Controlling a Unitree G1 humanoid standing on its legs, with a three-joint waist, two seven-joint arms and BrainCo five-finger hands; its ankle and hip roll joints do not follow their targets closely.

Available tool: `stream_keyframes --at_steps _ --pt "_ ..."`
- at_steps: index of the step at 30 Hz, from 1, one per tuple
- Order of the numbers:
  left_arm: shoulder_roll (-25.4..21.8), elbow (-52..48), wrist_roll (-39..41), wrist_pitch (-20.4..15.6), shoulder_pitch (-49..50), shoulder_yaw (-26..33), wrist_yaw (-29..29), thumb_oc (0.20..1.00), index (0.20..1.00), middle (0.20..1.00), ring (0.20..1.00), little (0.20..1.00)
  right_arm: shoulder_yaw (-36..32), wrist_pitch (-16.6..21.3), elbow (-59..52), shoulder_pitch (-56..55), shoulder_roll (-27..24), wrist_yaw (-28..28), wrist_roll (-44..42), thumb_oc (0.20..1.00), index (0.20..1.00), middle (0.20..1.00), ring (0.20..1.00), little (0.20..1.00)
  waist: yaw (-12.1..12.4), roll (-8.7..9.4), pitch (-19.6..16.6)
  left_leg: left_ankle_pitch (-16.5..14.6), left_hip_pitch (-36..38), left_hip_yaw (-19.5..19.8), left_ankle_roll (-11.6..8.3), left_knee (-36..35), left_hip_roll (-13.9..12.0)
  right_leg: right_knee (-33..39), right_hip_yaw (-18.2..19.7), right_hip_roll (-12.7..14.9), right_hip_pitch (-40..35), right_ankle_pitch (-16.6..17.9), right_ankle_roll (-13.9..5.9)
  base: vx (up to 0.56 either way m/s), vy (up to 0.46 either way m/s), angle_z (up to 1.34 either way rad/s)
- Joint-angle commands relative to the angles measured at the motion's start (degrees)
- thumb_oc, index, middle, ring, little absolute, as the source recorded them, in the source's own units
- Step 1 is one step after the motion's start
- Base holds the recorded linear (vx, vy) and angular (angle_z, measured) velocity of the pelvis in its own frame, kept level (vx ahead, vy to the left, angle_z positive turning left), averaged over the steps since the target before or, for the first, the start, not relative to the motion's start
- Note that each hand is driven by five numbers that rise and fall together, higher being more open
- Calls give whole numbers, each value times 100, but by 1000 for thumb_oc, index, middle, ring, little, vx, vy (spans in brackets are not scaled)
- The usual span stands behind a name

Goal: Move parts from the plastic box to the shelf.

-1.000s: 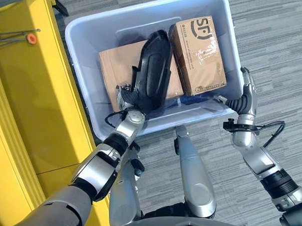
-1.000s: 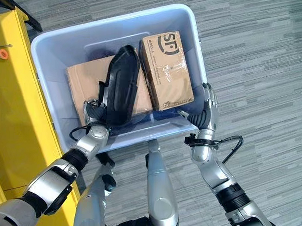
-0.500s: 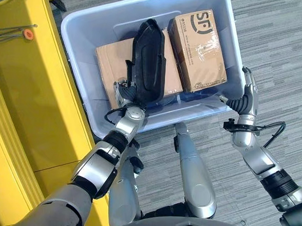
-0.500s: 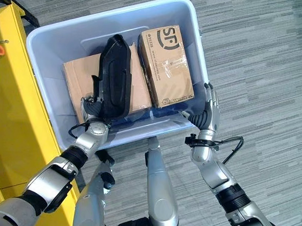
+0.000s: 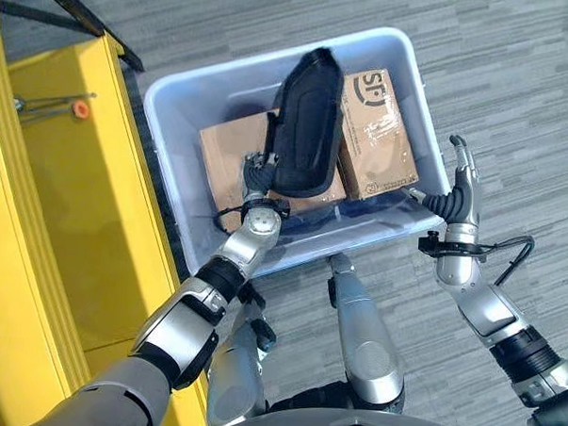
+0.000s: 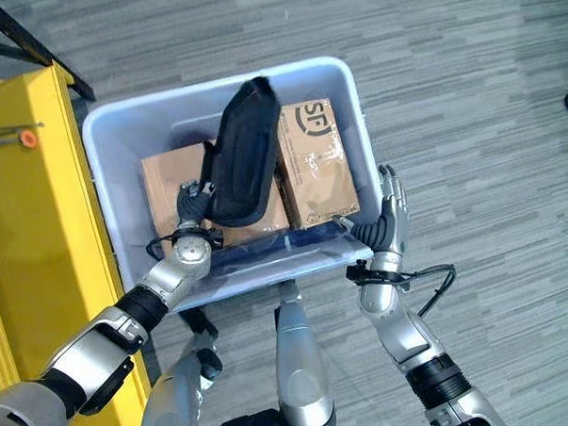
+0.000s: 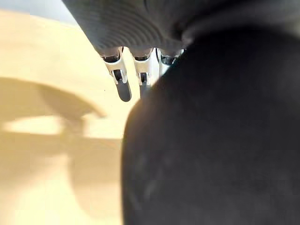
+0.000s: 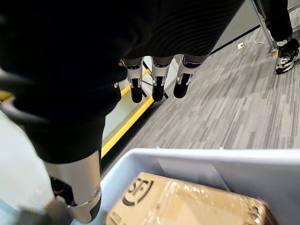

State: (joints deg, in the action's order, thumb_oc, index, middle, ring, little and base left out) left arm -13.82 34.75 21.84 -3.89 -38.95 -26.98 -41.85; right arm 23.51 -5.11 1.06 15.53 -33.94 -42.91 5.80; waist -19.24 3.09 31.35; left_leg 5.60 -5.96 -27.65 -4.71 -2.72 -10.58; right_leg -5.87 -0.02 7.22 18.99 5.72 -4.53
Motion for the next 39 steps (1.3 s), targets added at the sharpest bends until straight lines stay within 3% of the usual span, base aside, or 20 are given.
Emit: stream_keyframes --at_steps 1,12,18,20,26,35,38,39 --pt "237 -168 59 -629 -82 346 86 200 200 200 200 200 -171 210 -197 -270 -255 -109 87 1000 1000 1000 1000 1000 -7 -249 -198 -730 -11 244 -228 810 -587 -1287 -415 -20 156 -1406 47 51 52 4" --pt "24 -895 343 -525 226 532 224 200 200 200 200 200 -173 257 -32 -478 -307 148 293 1000 1000 1000 1000 1000 73 -424 -585 -720 430 333 -184 777 -527 -1215 -481 111 -485 -1527 68 82 48 3" --pt "137 -1111 515 -246 624 450 510 200 200 200 200 200 -219 194 25 -642 -310 114 214 1000 1000 1000 1000 1000 96 -518 -806 -594 720 349 -230 564 -559 -1026 -568 183 -888 -1531 22 106 46 2" --pt "187 -1154 551 -89 800 375 664 200 200 200 200 200 -267 406 52 -699 -304 343 -130 1000 1000 1000 1000 1000 88 -555 -882 -502 831 344 -267 447 -596 -940 -572 224 -1003 -1500 4 84 75 2" --pt "158 -1377 628 -71 1211 201 1010 200 200 200 200 200 -384 816 90 -946 -111 891 -907 1000 1000 1000 1000 1000 113 -605 -1102 -369 1049 271 -321 299 -674 -848 -695 310 -1313 -1519 10 81 70 3" --pt "-133 -2273 705 78 1999 33 1230 200 200 200 200 200 -354 920 51 -1168 118 1405 -982 1000 1000 1000 1000 1000 465 -684 -1362 -384 1128 464 -215 442 -609 -1030 -1126 277 -1799 -1806 182 61 45 11" --pt "-253 -2450 706 -135 2204 99 1390 200 200 200 200 200 -253 943 78 -1163 146 1484 -943 1000 1000 1000 1000 1000 601 -678 -1422 -304 1102 601 -212 428 -607 -1053 -1234 262 -1906 -1874 233 -7 78 28" --pt "-361 -2702 801 -230 2430 192 1476 200 200 200 200 200 -147 933 150 -1103 177 1540 -947 1000 1000 1000 1000 1000 788 -714 -1465 -122 1017 698 -186 375 -685 -1038 -1402 211 -1952 -1832 325 -73 169 30"
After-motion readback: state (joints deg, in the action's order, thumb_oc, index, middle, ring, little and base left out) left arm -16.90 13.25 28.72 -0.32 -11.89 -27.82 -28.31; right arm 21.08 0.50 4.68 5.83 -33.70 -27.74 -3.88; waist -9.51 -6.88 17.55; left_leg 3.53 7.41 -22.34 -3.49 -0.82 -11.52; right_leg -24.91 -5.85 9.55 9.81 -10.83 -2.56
